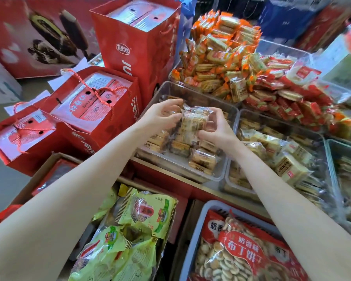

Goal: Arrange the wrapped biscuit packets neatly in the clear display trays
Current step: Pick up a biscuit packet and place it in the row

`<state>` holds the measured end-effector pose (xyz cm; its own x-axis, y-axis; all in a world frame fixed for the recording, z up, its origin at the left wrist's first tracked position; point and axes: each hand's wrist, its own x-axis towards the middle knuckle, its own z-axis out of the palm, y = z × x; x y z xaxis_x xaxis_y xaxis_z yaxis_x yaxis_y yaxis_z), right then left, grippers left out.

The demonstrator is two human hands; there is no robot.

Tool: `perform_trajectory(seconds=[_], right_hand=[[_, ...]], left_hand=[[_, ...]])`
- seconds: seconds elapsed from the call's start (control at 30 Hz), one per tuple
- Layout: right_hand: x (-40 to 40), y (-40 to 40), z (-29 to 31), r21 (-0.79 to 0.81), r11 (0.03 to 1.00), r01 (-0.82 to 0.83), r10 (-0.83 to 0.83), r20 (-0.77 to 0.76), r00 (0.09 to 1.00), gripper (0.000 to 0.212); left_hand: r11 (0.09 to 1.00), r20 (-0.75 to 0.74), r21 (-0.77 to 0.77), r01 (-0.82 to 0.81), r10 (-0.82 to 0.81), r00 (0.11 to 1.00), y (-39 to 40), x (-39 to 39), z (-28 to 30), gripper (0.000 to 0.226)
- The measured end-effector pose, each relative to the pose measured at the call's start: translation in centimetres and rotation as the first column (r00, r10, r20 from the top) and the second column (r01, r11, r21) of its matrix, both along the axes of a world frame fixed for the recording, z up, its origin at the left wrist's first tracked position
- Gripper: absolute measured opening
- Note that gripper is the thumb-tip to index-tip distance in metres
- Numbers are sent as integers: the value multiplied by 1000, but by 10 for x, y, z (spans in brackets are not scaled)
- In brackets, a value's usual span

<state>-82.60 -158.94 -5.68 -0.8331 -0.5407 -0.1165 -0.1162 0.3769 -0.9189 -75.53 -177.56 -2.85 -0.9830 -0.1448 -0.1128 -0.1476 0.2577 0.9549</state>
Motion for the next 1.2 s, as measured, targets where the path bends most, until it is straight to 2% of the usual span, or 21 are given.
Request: perform_trajectory(seconds=[0.1, 0.23, 0.33, 0.43, 0.57, 0.63, 0.7, 0.77, 0.83, 0.9, 0.97, 1.03, 1.07, 1.13, 1.2], right_hand=[[2, 8, 12, -77, 996, 34, -32, 34, 999, 62], [7, 23, 24, -149, 987, 56, -50, 46, 998, 58], [12, 31, 30, -171, 984, 42, -41, 11, 999, 50], [16, 38, 41, -185, 982, 44, -46, -6, 999, 56], [23, 45, 59, -206, 978, 34, -41, -29, 999, 64], [26, 48, 67, -228, 973, 34, -44, -39, 998, 61], [28, 49, 72, -236, 971, 34, -53, -76, 996, 58], [30, 49, 75, -233, 972, 33, -63, -120, 991, 55], [30, 51, 77, -215, 976, 22, -58, -163, 985, 57], [28, 54, 77, -145, 989, 14, -46, -218, 975, 58], [27, 56, 76, -54, 998, 14, -29, -288, 957, 57], [31, 54, 75, 33, 999, 4, 8, -358, 934, 61], [34, 52, 76, 65, 998, -7, 31, -385, 922, 63], [39, 50, 77, 95, 995, -12, 52, -422, 905, 67], [39, 53, 79, 67, 998, -6, 31, -391, 920, 72]], left_hand=[[997, -73, 70, -17, 22, 997, 15, -1, 17, 22], [980, -46, -198, 22, -32, 998, 14, 1, 30, 10], [903, -89, -427, 45, -92, 992, 19, 5, 35, 13], [881, -193, -474, 8, -112, 975, 26, 10, 42, 13], [927, -268, -368, -71, -33, 963, 33, 14, 53, 10], [985, -227, -133, -108, 76, 971, 35, 16, 57, 6], [975, -137, 173, -139, 164, 977, 38, 19, 59, 3], [942, -75, 287, -173, 202, 977, 41, 20, 59, 4], [967, -60, 196, -163, 178, 982, 41, 20, 62, 10], [996, -57, -59, -74, 70, 996, 39, 19, 67, 20], [964, -18, -245, 101, -109, 994, 39, 19, 72, 48], [907, 16, -344, 243, -253, 967, 47, 17, 73, 82], [881, 10, -390, 268, -287, 958, 51, 16, 72, 91], [855, -27, -455, 247, -291, 956, 55, 14, 70, 88], [870, -46, -441, 220, -267, 963, 53, 17, 72, 72]])
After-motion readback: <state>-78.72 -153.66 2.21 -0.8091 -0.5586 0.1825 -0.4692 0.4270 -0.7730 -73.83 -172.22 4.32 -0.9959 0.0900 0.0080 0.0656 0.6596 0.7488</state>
